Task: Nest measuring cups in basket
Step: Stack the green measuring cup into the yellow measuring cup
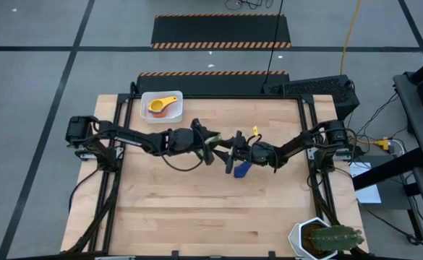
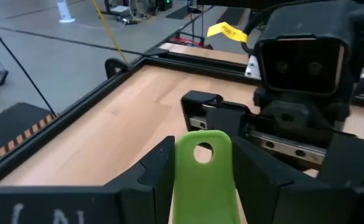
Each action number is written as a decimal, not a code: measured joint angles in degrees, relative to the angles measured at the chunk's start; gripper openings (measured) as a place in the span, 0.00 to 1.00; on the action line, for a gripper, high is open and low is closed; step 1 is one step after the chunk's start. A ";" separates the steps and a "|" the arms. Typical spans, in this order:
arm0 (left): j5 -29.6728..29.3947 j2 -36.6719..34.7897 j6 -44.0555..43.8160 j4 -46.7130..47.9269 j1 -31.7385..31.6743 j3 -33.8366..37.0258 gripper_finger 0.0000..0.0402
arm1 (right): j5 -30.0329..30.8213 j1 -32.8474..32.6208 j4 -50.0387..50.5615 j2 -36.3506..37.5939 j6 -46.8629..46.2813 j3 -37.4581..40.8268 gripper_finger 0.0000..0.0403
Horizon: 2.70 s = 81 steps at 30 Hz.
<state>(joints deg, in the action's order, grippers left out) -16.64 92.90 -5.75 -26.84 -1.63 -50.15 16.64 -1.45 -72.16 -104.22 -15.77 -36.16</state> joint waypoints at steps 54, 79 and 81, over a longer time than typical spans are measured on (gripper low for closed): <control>3.77 -8.51 9.21 12.00 10.59 1.73 0.52 | -15.47 -0.61 -0.54 25.32 13.53 15.17 0.00; 9.20 0.15 7.26 0.42 5.80 1.68 0.21 | -16.79 -0.55 1.55 25.34 16.68 15.10 0.00; 9.17 0.15 8.45 0.06 6.09 1.70 0.21 | -16.79 -0.55 1.51 25.37 16.68 15.10 0.00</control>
<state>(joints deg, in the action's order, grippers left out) -7.47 93.06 2.70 -26.78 4.46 -48.45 -0.14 -2.00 -70.66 -78.85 0.91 -21.06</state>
